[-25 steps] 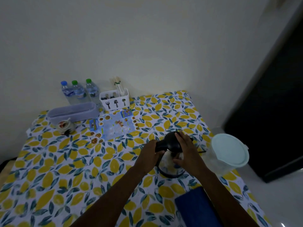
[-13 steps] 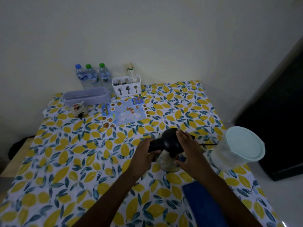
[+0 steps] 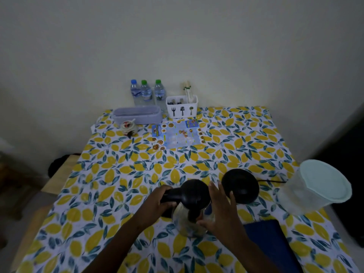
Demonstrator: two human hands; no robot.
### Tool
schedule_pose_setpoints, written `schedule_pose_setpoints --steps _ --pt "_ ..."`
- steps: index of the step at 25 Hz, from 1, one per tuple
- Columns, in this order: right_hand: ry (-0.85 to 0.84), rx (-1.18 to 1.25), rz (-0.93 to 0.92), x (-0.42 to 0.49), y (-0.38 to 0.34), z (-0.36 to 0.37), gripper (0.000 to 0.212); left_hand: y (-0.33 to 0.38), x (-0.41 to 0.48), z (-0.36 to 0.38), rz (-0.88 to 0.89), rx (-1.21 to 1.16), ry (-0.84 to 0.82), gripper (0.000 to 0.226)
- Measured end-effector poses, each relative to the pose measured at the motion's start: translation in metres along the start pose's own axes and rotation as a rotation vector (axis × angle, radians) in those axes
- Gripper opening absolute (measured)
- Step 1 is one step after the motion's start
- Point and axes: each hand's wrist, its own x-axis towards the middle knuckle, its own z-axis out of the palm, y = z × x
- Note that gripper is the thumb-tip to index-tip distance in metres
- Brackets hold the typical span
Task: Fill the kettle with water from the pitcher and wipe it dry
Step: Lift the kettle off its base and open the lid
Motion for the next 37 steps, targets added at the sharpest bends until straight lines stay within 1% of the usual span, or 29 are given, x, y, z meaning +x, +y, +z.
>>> schedule_pose_setpoints --steps 3,7,9,11,14,16,20,22,26,28,30,33,35,37 --pt "-0.058 -0.115 0.025 -0.010 0.006 0.015 0.108 -0.009 -0.008 0.001 0.024 0.030 0.000 0.040" --pt "-0.057 -0.198 0.027 -0.014 0.007 0.021 0.107 0.001 -0.020 0.003 0.073 0.015 0.102 0.062" --pt "-0.041 -0.211 0.041 -0.017 0.003 0.021 0.101 0.023 -0.020 0.012 0.093 0.122 0.123 0.077" --pt "-0.049 -0.197 0.071 -0.019 0.001 0.020 0.098 0.044 -0.013 0.027 0.130 0.298 0.156 0.085" --pt "-0.076 -0.194 0.085 -0.020 0.002 0.024 0.096 0.055 -0.005 0.048 0.089 0.396 0.210 0.086" --pt "-0.089 -0.170 0.082 -0.020 0.004 0.026 0.097 0.052 -0.004 0.055 0.057 0.412 0.261 0.079" --pt "-0.067 -0.070 0.067 -0.019 0.005 0.028 0.099 0.055 -0.007 0.057 0.092 0.429 0.309 0.065" --pt "-0.043 -0.024 0.054 -0.019 0.006 0.030 0.099 0.063 -0.009 0.057 0.079 0.326 0.337 0.058" --pt "0.008 -0.112 0.048 -0.022 0.000 0.024 0.100 0.073 -0.020 0.049 -0.006 -0.229 0.463 0.044" --pt "0.049 -0.129 0.016 -0.025 -0.010 0.022 0.100 0.073 -0.028 0.041 -0.045 -0.395 0.486 0.041" --pt "0.078 -0.111 -0.032 -0.028 -0.019 0.025 0.099 0.072 -0.037 0.034 -0.084 -0.518 0.466 0.040" --pt "0.079 -0.116 -0.036 -0.029 -0.020 0.029 0.102 0.064 -0.045 0.025 -0.099 -0.631 0.482 0.039" --pt "0.069 -0.141 -0.031 -0.030 -0.019 0.029 0.102 0.058 -0.051 0.019 -0.135 -0.672 0.510 0.045" --pt "0.064 -0.134 -0.035 -0.031 -0.018 0.029 0.099 0.055 -0.055 0.015 -0.183 -0.641 0.534 0.055"
